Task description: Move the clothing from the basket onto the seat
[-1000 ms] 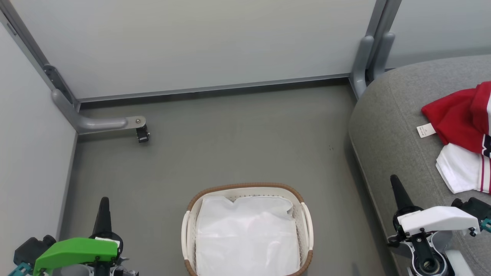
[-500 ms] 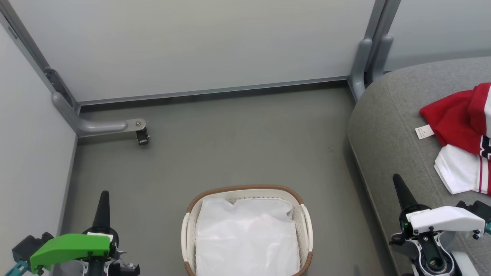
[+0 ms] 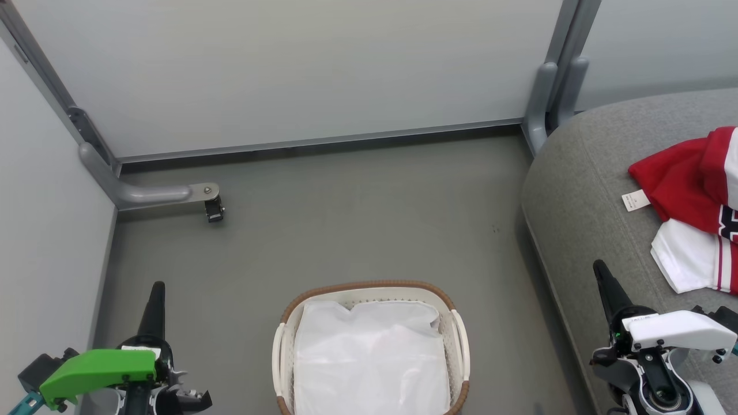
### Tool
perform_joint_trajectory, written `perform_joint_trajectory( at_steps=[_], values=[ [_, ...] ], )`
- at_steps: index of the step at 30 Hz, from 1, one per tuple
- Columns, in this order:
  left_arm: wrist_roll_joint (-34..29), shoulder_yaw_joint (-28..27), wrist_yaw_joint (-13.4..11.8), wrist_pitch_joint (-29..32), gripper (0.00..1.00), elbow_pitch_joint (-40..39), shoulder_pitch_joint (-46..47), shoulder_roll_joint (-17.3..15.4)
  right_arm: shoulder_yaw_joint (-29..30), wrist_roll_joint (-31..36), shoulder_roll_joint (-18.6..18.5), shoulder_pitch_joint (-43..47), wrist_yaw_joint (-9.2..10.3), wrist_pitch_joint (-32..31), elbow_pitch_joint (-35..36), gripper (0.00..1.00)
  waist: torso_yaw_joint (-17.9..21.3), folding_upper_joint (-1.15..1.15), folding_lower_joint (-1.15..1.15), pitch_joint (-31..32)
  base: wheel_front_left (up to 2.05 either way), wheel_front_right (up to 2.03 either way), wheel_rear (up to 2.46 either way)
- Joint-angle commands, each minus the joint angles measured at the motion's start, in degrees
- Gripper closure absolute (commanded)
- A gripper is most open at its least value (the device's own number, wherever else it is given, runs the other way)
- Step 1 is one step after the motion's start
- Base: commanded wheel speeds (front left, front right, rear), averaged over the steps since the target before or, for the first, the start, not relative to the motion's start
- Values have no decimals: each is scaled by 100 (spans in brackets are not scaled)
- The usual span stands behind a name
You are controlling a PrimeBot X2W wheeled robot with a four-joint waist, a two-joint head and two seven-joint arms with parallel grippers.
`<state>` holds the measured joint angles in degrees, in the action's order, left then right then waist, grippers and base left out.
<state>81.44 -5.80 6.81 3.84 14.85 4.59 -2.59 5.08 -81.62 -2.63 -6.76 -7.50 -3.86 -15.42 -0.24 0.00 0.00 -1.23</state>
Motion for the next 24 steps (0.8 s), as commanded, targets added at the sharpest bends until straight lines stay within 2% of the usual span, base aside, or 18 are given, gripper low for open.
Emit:
perform_joint_trajectory(
  at_steps=[1,24],
  values=[
    [118,-36,41,34,100,-50,122,-43,32,-128,-34,38,1,-34,48,100,1,0,0,6,0,0,0],
    [1117,-87,88,294,100,-91,209,-48,160,-1105,-41,87,2,-288,160,100,24,0,0,105,0,0,0]
  ],
)
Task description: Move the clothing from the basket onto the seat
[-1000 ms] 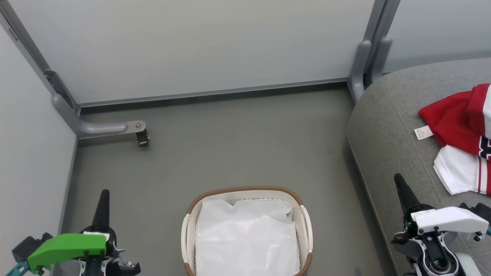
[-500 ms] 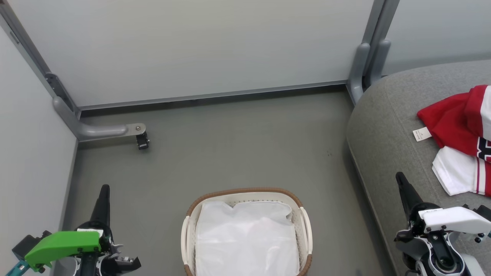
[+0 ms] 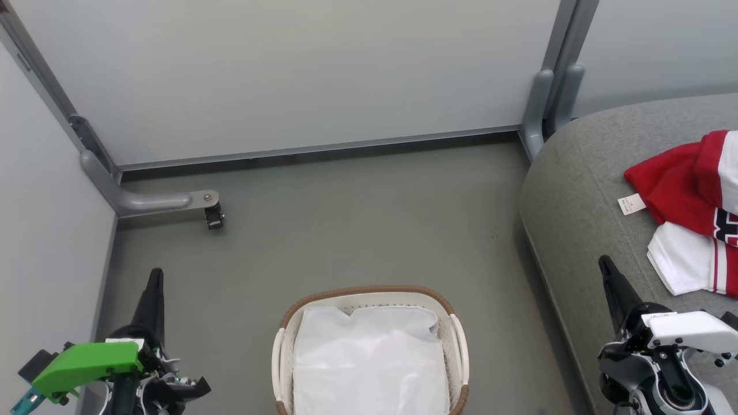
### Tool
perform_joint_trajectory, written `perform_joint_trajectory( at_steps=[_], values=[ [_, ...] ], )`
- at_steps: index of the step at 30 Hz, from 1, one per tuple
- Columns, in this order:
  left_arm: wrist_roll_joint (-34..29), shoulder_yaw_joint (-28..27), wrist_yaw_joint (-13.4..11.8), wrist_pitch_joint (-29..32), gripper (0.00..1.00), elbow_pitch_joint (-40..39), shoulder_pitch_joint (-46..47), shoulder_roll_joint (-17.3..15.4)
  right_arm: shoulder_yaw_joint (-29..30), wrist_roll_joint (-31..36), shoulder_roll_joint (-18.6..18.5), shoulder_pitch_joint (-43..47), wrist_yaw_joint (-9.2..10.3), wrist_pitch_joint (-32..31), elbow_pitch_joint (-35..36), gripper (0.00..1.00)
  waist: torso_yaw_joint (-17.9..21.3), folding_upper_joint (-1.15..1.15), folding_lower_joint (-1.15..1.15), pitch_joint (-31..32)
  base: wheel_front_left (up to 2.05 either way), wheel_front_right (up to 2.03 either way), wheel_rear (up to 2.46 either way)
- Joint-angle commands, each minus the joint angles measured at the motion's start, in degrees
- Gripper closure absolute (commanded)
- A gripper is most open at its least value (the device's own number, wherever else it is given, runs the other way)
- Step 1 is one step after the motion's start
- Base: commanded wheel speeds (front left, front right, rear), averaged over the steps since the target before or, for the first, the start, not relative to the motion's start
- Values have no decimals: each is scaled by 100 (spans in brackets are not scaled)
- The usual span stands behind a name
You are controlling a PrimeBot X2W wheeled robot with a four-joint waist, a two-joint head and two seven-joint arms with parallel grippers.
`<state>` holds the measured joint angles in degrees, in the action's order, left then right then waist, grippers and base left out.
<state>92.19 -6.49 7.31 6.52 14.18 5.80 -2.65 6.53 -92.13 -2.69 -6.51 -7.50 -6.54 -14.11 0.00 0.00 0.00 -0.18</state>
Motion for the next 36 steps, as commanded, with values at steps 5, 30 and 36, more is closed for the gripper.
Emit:
perform_joint_trajectory(
  at_steps=[5,30,36],
  values=[
    [29,-16,37,24,100,-20,74,-42,12,-38,-36,61,2,-19,25,100,0,0,0,1,0,0,0],
    [30,-14,37,23,100,-20,74,-41,11,-39,-35,61,2,-19,24,100,0,0,0,1,0,0,0],
    [30,-14,37,22,100,-21,74,-41,11,-39,-35,61,2,-18,24,100,0,0,0,1,0,0,0]
  ],
)
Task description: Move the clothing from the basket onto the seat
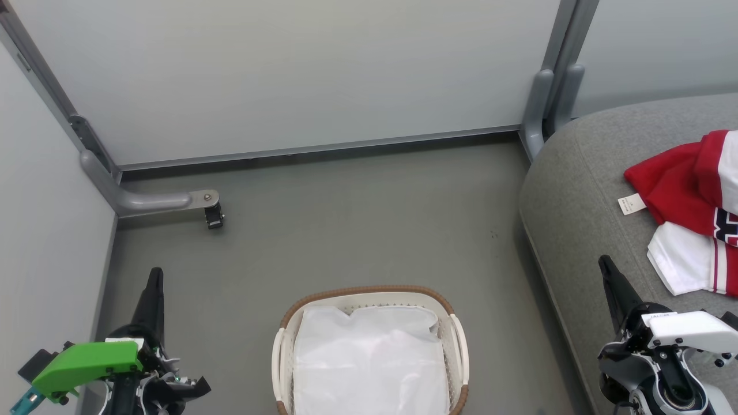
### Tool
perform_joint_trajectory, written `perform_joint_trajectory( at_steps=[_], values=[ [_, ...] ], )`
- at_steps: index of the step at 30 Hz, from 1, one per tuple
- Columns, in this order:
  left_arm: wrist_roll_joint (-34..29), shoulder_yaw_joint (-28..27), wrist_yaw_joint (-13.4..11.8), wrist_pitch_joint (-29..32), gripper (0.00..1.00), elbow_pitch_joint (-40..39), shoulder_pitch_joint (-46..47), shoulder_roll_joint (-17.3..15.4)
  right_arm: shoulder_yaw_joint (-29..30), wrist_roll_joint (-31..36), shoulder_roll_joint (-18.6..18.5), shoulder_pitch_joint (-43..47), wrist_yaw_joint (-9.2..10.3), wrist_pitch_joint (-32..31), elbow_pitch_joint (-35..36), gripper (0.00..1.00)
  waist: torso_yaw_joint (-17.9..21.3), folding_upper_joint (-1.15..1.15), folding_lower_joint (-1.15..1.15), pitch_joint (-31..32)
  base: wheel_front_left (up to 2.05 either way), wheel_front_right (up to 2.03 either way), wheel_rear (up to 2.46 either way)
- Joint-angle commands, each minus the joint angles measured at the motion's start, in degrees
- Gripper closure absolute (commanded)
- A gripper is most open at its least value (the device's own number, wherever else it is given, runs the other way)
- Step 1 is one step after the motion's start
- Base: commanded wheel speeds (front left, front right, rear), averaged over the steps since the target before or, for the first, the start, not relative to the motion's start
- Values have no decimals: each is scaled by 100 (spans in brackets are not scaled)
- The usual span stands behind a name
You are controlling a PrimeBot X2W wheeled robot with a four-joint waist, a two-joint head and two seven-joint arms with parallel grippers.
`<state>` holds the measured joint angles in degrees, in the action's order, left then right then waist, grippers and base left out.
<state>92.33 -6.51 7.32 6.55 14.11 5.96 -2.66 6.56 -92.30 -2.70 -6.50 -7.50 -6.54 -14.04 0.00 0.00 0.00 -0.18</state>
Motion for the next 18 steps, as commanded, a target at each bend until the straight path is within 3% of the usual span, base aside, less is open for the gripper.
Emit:
perform_joint_trajectory(
  at_steps=[1,18],
  values=[
    [17,-12,36,19,100,-14,58,-40,8,-21,-34,60,2,-18,16,100,0,0,0,0,0,0,0],
    [17,-11,36,18,100,-15,57,-40,7,-21,-34,60,2,-18,16,100,0,0,0,0,0,0,0]
  ],
)
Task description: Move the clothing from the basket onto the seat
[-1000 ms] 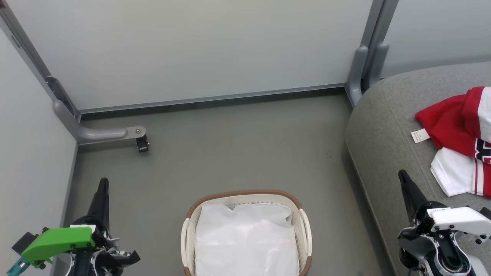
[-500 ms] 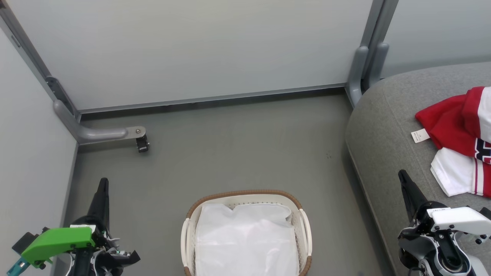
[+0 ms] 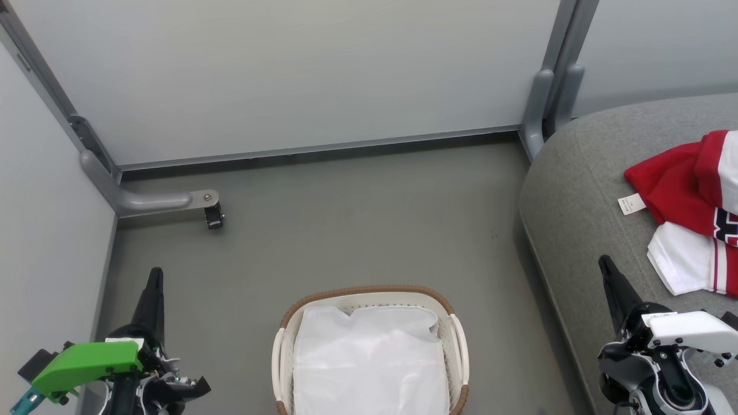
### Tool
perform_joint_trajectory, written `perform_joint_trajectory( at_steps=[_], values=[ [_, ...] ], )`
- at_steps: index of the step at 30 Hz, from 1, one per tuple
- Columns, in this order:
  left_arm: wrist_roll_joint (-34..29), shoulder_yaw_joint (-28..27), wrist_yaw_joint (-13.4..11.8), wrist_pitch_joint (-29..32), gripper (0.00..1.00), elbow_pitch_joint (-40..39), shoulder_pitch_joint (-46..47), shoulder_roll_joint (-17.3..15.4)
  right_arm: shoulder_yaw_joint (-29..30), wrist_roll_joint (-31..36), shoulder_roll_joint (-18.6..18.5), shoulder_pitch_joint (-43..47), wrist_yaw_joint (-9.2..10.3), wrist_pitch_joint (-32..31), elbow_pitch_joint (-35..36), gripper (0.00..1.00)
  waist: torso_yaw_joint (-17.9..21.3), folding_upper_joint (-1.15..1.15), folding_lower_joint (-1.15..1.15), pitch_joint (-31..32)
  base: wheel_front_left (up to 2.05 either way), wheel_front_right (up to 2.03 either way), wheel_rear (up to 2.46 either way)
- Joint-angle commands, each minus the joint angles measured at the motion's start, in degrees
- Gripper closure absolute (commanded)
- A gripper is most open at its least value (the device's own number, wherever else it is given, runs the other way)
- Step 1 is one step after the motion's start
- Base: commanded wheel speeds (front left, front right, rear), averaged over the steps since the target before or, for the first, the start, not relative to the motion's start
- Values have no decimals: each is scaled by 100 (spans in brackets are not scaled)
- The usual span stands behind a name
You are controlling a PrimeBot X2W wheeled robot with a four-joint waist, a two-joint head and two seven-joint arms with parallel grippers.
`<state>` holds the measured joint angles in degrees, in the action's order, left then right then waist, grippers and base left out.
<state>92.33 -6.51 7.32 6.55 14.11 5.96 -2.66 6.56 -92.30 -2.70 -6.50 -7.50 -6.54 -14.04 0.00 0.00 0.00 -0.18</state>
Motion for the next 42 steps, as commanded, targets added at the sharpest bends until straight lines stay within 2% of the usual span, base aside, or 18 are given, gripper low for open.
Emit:
perform_joint_trajectory(
  at_steps=[1,42],
  values=[
    [17,-11,36,18,100,-15,57,-40,7,-21,-34,60,2,-18,16,100,0,0,0,0,0,0,0],
    [18,-10,36,18,100,-15,57,-40,6,-22,-34,60,2,-17,16,100,0,0,0,0,0,0,0]
  ],
)
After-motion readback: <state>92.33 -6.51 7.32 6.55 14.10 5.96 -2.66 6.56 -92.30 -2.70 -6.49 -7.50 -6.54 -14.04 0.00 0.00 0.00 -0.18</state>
